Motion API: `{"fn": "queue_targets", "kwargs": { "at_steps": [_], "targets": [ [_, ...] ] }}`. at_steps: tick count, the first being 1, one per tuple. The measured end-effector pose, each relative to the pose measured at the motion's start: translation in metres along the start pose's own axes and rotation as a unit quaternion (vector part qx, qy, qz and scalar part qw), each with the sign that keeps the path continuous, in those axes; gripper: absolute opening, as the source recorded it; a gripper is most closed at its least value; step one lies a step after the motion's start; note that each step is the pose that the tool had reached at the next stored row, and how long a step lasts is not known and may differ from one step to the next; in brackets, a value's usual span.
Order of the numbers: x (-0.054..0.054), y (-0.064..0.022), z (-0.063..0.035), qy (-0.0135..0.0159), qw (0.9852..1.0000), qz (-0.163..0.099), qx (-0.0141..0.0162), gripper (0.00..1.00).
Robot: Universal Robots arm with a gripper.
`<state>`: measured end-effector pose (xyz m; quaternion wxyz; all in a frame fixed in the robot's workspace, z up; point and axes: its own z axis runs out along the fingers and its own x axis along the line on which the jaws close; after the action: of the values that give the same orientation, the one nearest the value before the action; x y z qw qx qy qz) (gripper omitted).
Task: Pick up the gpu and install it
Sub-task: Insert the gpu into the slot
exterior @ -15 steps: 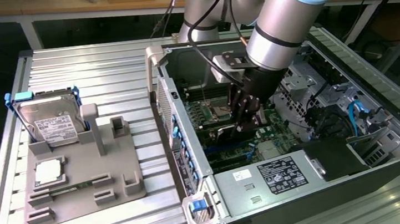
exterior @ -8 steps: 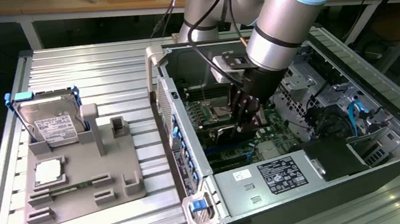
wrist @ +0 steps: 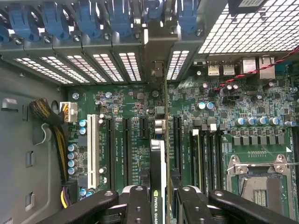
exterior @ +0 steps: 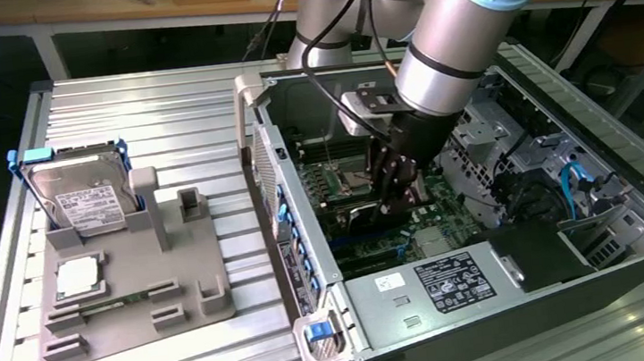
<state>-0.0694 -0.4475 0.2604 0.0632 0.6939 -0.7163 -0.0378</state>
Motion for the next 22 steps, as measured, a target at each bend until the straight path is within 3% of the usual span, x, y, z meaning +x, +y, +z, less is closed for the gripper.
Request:
{"fn": "queue_targets", "kwargs": {
  "at_steps": [11, 17, 22],
  "targets": [
    [0.000, 0.0004, 0.0033, 0.0004, 1.0000, 0.000, -0.0002, 0.27],
    [0.000, -0.0008, 0.0140, 0.0004, 1.0000, 0.000, -0.0005, 0.27],
    [0.000, -0.0011, 0.0147, 0.0004, 1.0000, 0.000, -0.0001, 0.27]
  ]
}}
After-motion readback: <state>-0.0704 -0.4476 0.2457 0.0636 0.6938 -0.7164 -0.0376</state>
